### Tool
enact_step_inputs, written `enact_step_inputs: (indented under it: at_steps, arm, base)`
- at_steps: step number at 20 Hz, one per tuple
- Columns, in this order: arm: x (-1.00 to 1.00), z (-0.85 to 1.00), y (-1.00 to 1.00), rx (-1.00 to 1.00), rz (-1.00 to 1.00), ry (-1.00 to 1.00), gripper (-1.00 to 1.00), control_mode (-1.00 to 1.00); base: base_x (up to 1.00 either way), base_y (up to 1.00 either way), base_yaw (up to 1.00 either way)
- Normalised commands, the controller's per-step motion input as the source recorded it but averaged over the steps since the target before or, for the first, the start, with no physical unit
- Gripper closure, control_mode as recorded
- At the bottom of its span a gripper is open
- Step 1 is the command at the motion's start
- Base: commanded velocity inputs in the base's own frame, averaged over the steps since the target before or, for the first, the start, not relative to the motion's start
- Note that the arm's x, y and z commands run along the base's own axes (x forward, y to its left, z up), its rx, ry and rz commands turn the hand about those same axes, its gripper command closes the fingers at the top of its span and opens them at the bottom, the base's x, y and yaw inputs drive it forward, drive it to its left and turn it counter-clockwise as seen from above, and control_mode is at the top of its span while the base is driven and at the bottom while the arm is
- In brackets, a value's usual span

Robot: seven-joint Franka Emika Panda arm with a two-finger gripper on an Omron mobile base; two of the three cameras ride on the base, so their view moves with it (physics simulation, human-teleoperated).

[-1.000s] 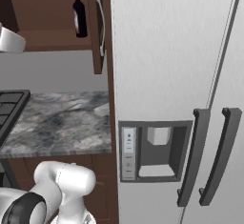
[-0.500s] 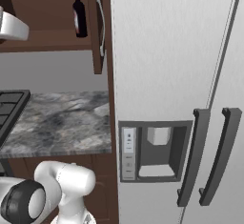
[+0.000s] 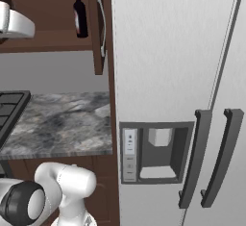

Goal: Open the cabinet directly in front. Then move the wine and the mug to the dining counter with the jar on it.

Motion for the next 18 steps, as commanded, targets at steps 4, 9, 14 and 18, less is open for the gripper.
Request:
enact_step_inputs:
  at_steps: [4,9,14,18]
  arm:
    - [0.51,-0.20,0.00,0.00,0.00,-0.07,-1.00,-1.00]
    - [0.66,-0.19,0.00,0.00,0.01,-0.09,-1.00,-1.00]
    - [0.76,-0.14,0.00,0.05,0.00,-0.06,-1.00,-1.00]
    - [0.81,0.00,0.03,0.08,0.00,-0.01,-1.00,-1.00]
  base:
    - [0.00,0.00,0.00]
    - [0.00,0.00,0.00]
    - [0.00,0.00,0.00]
    - [0.00,0.00,0.00]
